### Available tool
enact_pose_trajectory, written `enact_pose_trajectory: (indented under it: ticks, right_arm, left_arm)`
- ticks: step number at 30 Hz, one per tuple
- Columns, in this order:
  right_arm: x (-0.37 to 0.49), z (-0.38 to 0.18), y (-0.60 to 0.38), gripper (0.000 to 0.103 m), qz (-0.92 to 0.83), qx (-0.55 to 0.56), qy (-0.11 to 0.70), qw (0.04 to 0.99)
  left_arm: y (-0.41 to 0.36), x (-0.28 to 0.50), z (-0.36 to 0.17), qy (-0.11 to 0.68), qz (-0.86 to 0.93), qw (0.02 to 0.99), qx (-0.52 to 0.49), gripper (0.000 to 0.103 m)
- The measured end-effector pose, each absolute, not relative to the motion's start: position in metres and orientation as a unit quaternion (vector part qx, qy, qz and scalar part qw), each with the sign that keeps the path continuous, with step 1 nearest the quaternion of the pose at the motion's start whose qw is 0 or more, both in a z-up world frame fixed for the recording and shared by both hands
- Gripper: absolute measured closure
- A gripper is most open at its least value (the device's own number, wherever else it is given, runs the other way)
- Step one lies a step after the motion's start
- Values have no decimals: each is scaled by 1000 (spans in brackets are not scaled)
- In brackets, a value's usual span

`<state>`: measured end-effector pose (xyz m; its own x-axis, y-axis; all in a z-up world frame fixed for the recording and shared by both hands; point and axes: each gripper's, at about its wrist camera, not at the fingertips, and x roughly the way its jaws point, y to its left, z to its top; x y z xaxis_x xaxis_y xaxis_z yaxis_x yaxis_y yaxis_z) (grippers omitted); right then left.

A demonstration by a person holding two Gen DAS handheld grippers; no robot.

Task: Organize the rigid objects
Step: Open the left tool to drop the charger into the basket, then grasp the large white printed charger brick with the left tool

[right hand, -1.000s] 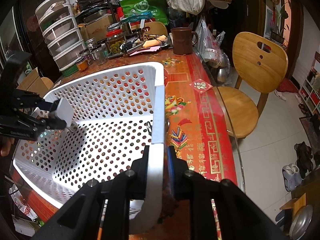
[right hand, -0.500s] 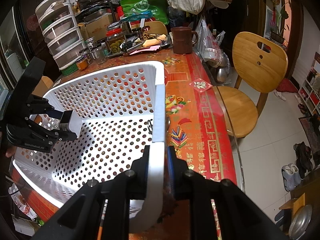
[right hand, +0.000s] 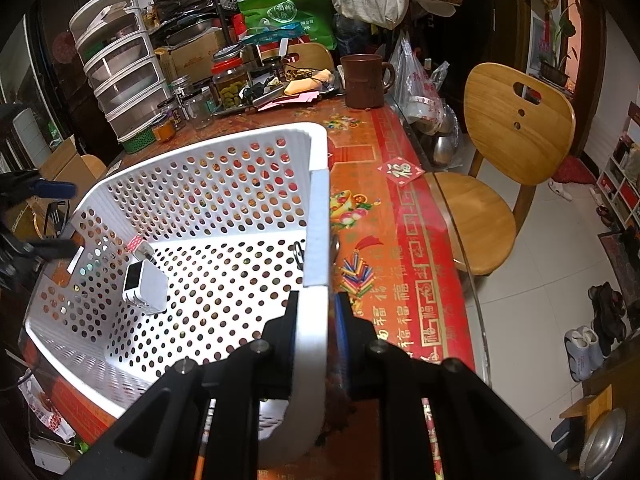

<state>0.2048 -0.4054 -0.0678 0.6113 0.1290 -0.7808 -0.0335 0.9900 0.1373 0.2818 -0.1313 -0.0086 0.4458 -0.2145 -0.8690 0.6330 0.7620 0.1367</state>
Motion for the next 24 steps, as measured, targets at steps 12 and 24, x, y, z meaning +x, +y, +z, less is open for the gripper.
enact_pose_trajectory:
  ticks: [12,24]
  right_arm:
    - [205,-68,-403,89,44,49,437,897]
    - [205,-69,-400,89,43,48,439,896]
  left_arm:
    - [63,285,-20,480,-105,863,118,1]
    - [90,322,-143,581,-58,810,60,8]
